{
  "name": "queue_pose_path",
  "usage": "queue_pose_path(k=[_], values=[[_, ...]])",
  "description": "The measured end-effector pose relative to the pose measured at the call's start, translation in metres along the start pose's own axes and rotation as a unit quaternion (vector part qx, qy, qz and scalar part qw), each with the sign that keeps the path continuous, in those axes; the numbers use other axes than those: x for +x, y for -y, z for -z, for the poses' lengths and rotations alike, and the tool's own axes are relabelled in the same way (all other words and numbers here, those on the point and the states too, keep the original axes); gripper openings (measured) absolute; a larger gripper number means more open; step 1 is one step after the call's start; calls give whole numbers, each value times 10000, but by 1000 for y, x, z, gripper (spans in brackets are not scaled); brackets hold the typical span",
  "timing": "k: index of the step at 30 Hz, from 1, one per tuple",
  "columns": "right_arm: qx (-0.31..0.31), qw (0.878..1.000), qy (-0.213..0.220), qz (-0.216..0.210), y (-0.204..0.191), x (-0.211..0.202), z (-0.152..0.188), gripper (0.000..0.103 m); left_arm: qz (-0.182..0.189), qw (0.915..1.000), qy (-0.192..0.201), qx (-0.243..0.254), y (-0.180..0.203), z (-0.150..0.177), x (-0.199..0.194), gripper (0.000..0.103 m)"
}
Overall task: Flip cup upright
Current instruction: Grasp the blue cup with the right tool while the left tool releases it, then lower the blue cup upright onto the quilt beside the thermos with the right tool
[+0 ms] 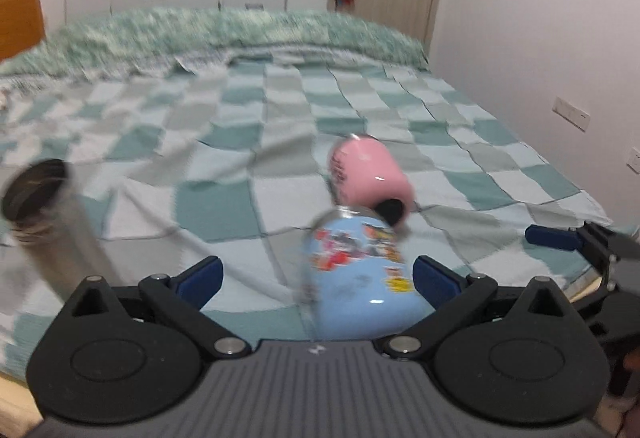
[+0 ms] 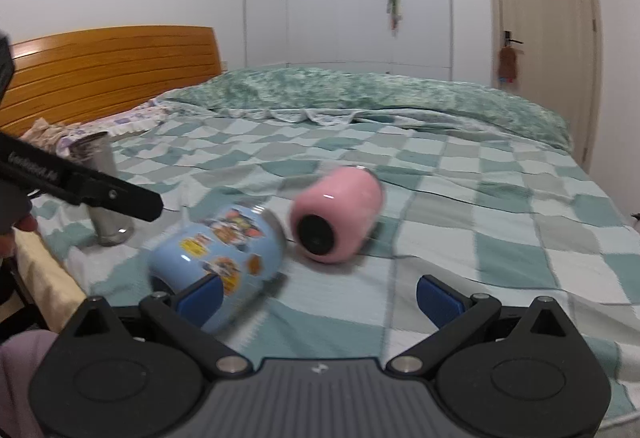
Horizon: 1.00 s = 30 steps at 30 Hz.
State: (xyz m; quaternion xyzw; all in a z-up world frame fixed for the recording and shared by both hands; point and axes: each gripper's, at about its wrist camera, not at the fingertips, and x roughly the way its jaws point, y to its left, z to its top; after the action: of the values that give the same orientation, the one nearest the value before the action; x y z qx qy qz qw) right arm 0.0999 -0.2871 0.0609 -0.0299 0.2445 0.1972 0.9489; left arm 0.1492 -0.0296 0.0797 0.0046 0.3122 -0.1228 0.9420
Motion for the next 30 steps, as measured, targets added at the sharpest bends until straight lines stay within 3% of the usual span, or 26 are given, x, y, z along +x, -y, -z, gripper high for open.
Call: queue_pose_path(k=[5,14,30], values=[[221,9988,-341,-270,-22,25,-24,103,-389,9990,220,-58,-35,17,-10,103],[870,9890,-1177,-221,-45,81,-53,103,-561,9980,219,-185,-83,41,-7,103],[2249,9492,-2203,-9,-33,147,-62,101,-553,9973,448,-159,-109,54,5,103]])
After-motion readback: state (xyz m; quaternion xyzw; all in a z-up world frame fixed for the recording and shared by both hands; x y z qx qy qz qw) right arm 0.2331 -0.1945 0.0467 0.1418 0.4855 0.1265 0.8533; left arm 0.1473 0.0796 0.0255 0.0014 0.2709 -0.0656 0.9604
